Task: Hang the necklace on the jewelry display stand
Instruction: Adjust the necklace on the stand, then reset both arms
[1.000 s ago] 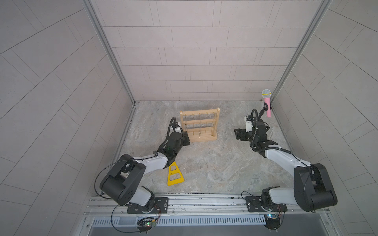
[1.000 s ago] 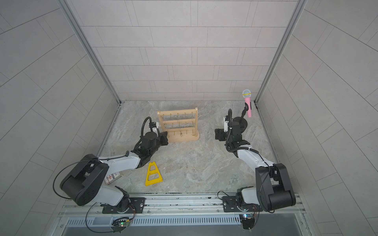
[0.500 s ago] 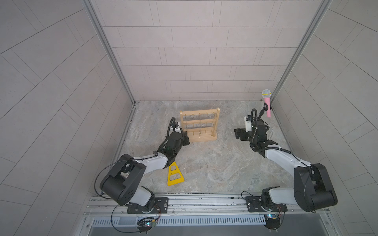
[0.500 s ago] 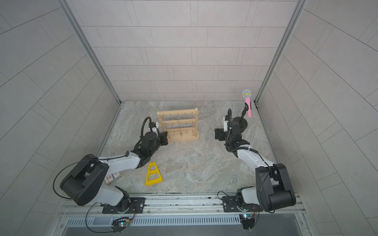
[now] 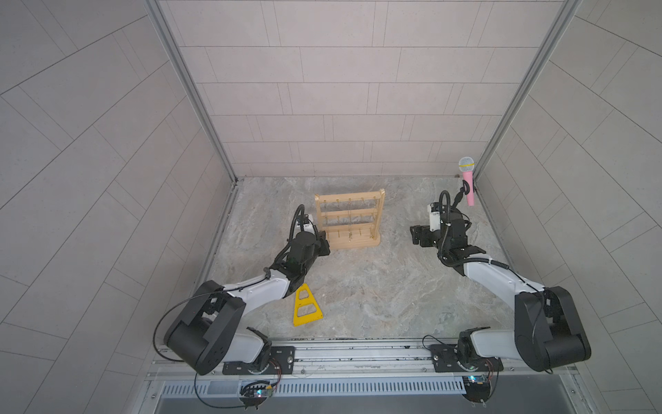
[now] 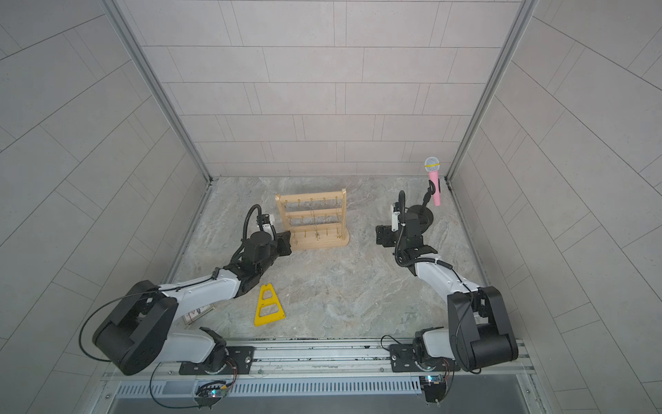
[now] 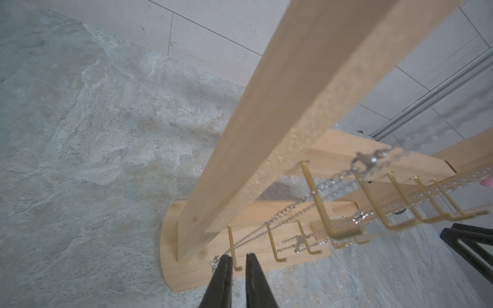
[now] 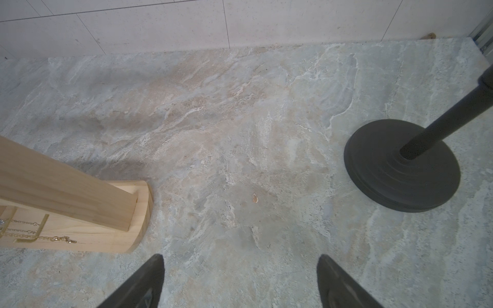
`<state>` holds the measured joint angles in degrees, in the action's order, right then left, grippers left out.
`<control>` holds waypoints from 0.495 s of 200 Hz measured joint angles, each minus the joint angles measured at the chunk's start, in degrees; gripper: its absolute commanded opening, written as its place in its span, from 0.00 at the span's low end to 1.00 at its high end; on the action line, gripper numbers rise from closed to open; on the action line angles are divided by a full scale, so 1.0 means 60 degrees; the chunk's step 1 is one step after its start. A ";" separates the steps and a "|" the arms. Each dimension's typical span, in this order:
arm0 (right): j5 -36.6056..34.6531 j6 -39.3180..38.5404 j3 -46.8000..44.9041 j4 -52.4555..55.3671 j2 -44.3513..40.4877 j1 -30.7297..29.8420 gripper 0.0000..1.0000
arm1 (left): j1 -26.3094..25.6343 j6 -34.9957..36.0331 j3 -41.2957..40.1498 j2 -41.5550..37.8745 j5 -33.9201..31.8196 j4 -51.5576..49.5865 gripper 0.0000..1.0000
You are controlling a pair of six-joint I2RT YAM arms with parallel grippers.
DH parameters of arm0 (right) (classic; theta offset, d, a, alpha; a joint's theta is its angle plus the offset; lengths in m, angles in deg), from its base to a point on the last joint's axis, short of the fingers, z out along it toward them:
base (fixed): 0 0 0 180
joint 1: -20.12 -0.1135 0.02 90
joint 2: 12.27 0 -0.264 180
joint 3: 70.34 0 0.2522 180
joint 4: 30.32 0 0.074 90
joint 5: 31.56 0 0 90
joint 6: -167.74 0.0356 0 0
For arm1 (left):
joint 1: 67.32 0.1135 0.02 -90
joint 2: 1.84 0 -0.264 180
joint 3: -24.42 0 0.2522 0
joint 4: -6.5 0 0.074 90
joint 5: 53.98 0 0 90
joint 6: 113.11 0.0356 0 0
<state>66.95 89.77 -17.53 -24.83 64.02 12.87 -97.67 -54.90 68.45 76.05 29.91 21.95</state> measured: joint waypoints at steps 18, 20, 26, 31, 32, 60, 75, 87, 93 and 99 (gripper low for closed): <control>-0.0007 -0.0007 0.0004 0.0047 -0.0004 0.0000 0.91 | 0.0000 -0.0138 0.0000 -0.0313 -0.0106 -0.0608 0.18; -0.0011 -0.0011 0.0004 0.0066 -0.0004 0.0000 0.91 | 0.0000 -0.0153 0.0000 -0.0350 -0.0117 -0.0674 0.19; -0.0026 -0.0022 0.0007 0.0117 -0.0007 0.0000 0.92 | 0.0000 -0.0189 0.0000 -0.0452 -0.0164 -0.0874 0.19; -0.0033 -0.0036 0.0011 0.0164 -0.0022 0.0000 0.92 | 0.0004 -0.0219 0.0011 -0.0546 -0.0215 -0.1075 0.19; -0.0033 -0.0040 0.0011 0.0171 -0.0022 0.0000 0.93 | 0.0004 -0.0229 0.0015 -0.0572 -0.0226 -0.1129 0.19; -0.0080 -0.0149 0.0011 0.0484 -0.0226 0.0000 0.96 | 0.0098 -0.0382 0.0211 -0.1107 -0.0612 -0.2339 0.22; -0.0175 -0.0262 0.0066 0.0743 -0.0408 -0.0007 0.99 | 0.0331 -0.0412 0.0448 -0.1384 -0.0703 -0.2940 0.33; -0.0262 -0.0357 0.0127 0.0892 -0.0510 -0.0018 1.00 | 0.0594 -0.0539 0.0739 -0.1519 -0.0776 -0.3410 0.48; -0.0342 -0.0375 0.0153 0.0933 -0.0561 -0.0018 1.00 | 0.0758 -0.0568 0.0918 -0.1585 -0.0845 -0.3639 0.56; -0.0452 -0.0404 0.0153 0.0929 -0.0601 -0.0018 1.00 | 0.0907 -0.0532 0.1071 -0.1643 -0.0940 -0.3840 0.72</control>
<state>64.24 87.34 -16.62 -19.25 60.41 12.76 -92.23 -58.09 74.87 66.19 24.28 -1.09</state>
